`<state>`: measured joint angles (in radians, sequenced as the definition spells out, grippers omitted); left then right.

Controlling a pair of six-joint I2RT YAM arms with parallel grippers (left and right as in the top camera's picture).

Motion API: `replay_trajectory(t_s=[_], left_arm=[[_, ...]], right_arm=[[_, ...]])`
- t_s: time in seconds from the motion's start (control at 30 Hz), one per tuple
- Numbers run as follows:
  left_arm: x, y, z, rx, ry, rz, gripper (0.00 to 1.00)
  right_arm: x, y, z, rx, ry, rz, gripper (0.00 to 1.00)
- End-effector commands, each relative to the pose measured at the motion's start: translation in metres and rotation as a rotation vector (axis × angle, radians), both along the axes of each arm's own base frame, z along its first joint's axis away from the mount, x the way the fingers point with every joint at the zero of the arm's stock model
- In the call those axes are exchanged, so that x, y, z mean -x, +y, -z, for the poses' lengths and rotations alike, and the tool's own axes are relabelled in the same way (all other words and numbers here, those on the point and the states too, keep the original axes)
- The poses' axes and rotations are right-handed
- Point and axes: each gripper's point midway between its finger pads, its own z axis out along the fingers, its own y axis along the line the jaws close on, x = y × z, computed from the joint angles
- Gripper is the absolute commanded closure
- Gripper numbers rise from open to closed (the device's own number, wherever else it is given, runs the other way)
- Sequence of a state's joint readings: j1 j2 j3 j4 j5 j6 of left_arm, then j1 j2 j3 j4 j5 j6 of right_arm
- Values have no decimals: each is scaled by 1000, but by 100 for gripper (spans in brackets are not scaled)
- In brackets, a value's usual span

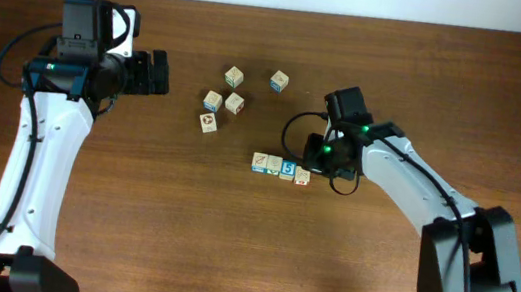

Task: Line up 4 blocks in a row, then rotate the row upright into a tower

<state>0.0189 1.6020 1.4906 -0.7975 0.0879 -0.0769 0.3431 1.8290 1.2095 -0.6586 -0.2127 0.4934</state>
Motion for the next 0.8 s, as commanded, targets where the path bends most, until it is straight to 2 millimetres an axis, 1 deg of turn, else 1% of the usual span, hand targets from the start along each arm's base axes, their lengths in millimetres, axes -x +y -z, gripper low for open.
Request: replay_trajectory(t_s=[0.0, 0.03, 0.07, 0.1, 0.13, 0.17, 0.2, 0.3, 0.4, 0.43, 0.47, 0.57, 0.6, 0.77], left_arm=[[-3, 0, -6, 3, -16, -11, 1], [-3, 0, -6, 3, -16, -11, 1], [-3, 0, -6, 3, -16, -11, 1], [-3, 0, -6, 3, -16, -11, 1], [-3, 0, -6, 3, -16, -11, 1], [-3, 0, -6, 3, -16, -11, 1], [-3, 0, -6, 3, -16, -11, 1], [-3, 0, -6, 3, -16, -11, 1], [-3, 0, -6, 3, -16, -11, 1], [-3, 0, -6, 3, -16, -11, 1], [-3, 0, -6, 3, -16, -11, 1], [-3, 0, -6, 3, -16, -11, 1], [-3, 0, -6, 3, -16, -11, 1], [-3, 0, -6, 3, -16, -11, 1]], right_arm=[[19, 21, -21, -15, 16, -30, 96], [29, 26, -17, 21, 36, -24, 96], [43, 26, -4, 100, 65, 20, 96], [49, 29, 2, 116, 79, 8, 92], [55, 33, 10, 129, 98, -8, 82], [56, 33, 14, 134, 109, -2, 74], [54, 30, 18, 137, 116, 14, 71], [52, 31, 28, 145, 128, 15, 71], [44, 28, 28, 134, 111, 32, 71], [40, 29, 29, 127, 98, 36, 71], [39, 30, 31, 122, 101, 32, 72], [37, 32, 31, 117, 91, 25, 72], [35, 33, 30, 112, 81, 25, 75], [31, 31, 30, 104, 74, 31, 76]])
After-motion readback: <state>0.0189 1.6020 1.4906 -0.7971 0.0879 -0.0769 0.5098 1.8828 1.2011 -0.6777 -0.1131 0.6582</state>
